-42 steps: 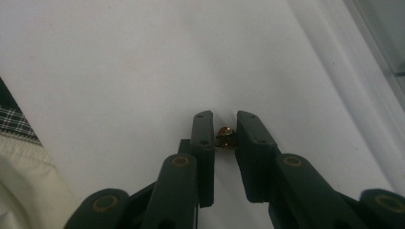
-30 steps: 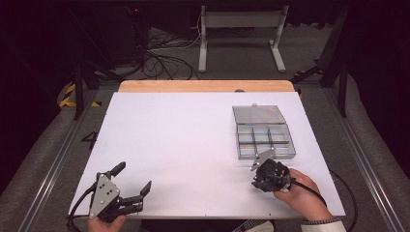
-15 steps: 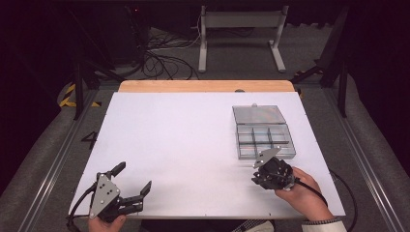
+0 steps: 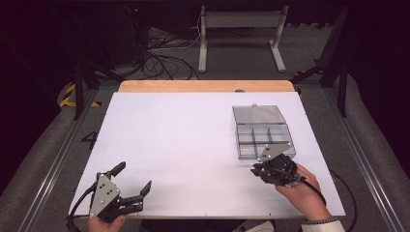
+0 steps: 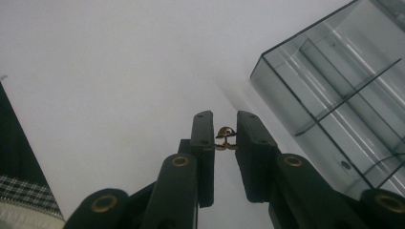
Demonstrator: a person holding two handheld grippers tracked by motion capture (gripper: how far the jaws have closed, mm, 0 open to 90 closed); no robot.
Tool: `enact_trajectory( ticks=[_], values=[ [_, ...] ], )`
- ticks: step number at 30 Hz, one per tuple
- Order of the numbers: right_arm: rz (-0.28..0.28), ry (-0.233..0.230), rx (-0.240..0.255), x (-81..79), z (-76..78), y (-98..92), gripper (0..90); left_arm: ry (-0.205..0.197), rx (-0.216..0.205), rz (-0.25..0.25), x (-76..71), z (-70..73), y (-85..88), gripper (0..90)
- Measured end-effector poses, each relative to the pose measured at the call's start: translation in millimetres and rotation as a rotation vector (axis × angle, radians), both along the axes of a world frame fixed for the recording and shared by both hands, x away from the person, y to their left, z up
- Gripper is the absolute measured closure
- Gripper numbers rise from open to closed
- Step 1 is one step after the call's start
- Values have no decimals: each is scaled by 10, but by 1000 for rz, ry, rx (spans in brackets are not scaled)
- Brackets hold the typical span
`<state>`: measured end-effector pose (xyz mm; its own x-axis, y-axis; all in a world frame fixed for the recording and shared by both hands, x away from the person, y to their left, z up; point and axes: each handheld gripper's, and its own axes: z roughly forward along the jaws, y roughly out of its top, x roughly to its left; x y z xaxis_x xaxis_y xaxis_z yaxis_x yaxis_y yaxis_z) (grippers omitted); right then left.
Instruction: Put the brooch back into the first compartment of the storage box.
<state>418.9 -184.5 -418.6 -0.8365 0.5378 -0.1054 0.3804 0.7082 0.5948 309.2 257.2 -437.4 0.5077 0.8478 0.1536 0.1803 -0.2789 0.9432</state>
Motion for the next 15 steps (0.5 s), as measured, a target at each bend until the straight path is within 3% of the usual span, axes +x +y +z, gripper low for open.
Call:
enact_trajectory(
  ticks=[15],
  values=[
    [-54,-52,102,84,157,-50,779,-4,6,3,0,3,6,71]
  ],
)
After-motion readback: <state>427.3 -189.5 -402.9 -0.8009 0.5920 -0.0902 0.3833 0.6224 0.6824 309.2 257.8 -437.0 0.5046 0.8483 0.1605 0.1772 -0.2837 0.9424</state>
